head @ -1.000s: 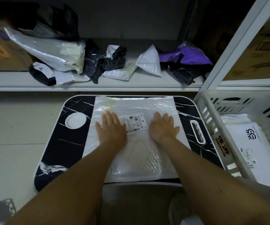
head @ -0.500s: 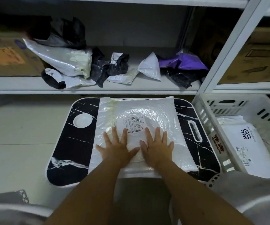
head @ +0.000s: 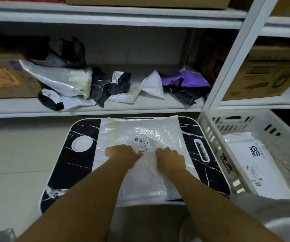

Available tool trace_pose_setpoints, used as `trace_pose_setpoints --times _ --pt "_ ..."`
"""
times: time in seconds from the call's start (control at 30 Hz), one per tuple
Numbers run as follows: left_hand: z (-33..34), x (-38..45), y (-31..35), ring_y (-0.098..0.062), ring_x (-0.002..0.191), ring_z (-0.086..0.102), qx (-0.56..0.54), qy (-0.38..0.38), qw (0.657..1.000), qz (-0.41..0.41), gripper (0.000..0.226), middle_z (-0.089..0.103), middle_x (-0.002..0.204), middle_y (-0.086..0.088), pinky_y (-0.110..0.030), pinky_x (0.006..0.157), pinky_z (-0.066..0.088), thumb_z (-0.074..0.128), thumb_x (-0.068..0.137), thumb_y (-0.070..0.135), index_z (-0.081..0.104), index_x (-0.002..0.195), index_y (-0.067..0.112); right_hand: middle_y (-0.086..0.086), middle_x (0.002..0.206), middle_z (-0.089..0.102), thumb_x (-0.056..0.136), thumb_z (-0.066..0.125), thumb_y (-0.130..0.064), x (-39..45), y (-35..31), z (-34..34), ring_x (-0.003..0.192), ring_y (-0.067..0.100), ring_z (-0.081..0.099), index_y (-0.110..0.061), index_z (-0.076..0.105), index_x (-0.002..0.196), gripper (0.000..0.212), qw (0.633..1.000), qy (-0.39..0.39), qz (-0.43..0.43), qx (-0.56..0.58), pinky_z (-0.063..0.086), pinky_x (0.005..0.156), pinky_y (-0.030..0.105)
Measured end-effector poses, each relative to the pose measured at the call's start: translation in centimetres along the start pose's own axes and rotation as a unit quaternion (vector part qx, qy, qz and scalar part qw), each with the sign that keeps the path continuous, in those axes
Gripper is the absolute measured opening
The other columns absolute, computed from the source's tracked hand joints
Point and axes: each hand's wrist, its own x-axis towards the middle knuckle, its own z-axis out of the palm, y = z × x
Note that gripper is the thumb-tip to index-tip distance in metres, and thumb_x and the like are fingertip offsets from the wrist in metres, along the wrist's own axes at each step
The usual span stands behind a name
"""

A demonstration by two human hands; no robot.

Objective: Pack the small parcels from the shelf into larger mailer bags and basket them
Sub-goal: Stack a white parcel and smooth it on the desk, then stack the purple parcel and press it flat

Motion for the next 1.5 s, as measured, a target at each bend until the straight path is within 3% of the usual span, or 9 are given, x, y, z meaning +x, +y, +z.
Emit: trace_pose_setpoints --times 0.1,0.2,0.37,0.67,0.9,1.07,1.23,1.4,1.5 --pt "-2.8 1.1 1.6 -0.017 0.084 0.058 -0.001 0.072 0.997 0.017 0.039 0.052 0.079 0.004 -0.030 0.073 0.040 0.038 0.098 0.046 0.065 0.102 0.019 0.008 0.108 0.059 0.095 0.039 -0.016 1.0 0.9 -1.3 0.097 0.027 0.058 -0.011 0.057 0.114 0.026 0.997 0.073 0.024 0.011 0.046 0.084 0.036" --pt "-4.8 2.6 3.1 -0.020 0.090 0.061 -0.032 0.101 0.994 0.025 0.020 0.058 0.088 0.002 -0.030 0.075 0.044 0.049 0.093 0.026 0.064 0.105 0.018 0.010 0.119 0.053 0.096 0.041 -0.018 3.1 2.4 -3.2 0.100 0.027 0.055 -0.009 0.058 0.116 0.027 0.985 0.159 0.048 0.050 0.046 0.080 0.035" --pt "-7.5 6.4 5.1 -0.028 0.110 0.055 -0.054 0.167 0.983 0.056 0.034 0.054 0.121 -0.009 -0.038 0.087 0.046 0.045 0.093 0.019 0.052 0.126 0.012 0.012 0.153 0.023 0.094 0.049 -0.017 8.2 4.7 -8.0 0.121 0.031 0.044 -0.011 0.048 0.133 0.040 0.967 0.234 0.088 0.055 0.043 0.092 0.039" --pt "-9.8 13.7 8.7 -0.027 0.111 0.047 -0.064 0.195 0.970 0.131 0.036 0.045 0.125 -0.009 -0.037 0.088 0.043 0.050 0.092 0.016 0.048 0.126 0.009 -0.001 0.162 -0.015 0.093 0.057 -0.019 19.1 6.8 -15.8 0.139 0.034 0.022 -0.029 0.059 0.129 0.038 0.973 0.193 0.062 -0.109 0.044 0.092 0.042" --pt "-7.3 16.5 9.9 -0.028 0.118 0.046 -0.090 0.188 0.966 0.155 0.043 0.034 0.144 -0.011 -0.039 0.094 0.045 0.049 0.090 0.010 0.042 0.132 0.009 0.003 0.161 0.010 0.097 0.047 -0.015 23.6 8.6 -15.7 0.134 0.037 0.033 -0.014 0.044 0.143 0.046 0.985 0.128 0.048 -0.106 0.038 0.100 0.046" --pt "-6.6 17.0 10.5 -0.028 0.112 0.050 -0.112 0.200 0.959 0.165 0.048 0.038 0.139 -0.010 -0.039 0.090 0.049 0.047 0.088 0.006 0.038 0.134 0.009 0.011 0.152 0.022 0.091 0.052 -0.001 23.9 9.5 -14.5 0.123 0.037 0.045 -0.001 0.040 0.135 0.045 0.970 0.221 0.061 0.086 0.037 0.098 0.041" --pt "-7.1 16.1 10.6 -0.029 0.115 0.049 -0.133 0.209 0.955 0.164 0.056 0.033 0.146 -0.011 -0.039 0.090 0.047 0.046 0.087 0.004 0.031 0.141 0.008 0.011 0.155 0.019 0.087 0.043 0.007 23.0 9.6 -18.1 0.131 0.029 0.040 0.001 0.036 0.139 0.052 0.900 0.320 0.071 0.286 0.026 0.107 0.022" --pt "-8.9 14.0 10.2 -0.029 0.124 0.045 -0.148 0.222 0.952 0.150 0.071 0.019 0.157 -0.009 -0.042 0.097 0.044 0.047 0.087 0.002 0.017 0.150 0.010 0.011 0.158 0.014 0.086 0.040 0.010 20.3 9.0 -22.1 0.137 0.023 0.032 -0.003 0.031 0.142 0.057 0.880 0.379 0.008 0.286 0.020 0.097 0.009" --pt "-10.3 12.1 9.8 -0.030 0.131 0.039 -0.157 0.223 0.952 0.138 0.073 0.012 0.160 -0.008 -0.042 0.103 0.039 0.046 0.088 0.002 0.013 0.152 0.012 0.007 0.159 0.013 0.088 0.044 0.009 17.9 8.1 -23.6 0.139 0.024 0.031 -0.006 0.036 0.139 0.054 0.884 0.400 -0.026 0.239 0.022 0.096 0.012"
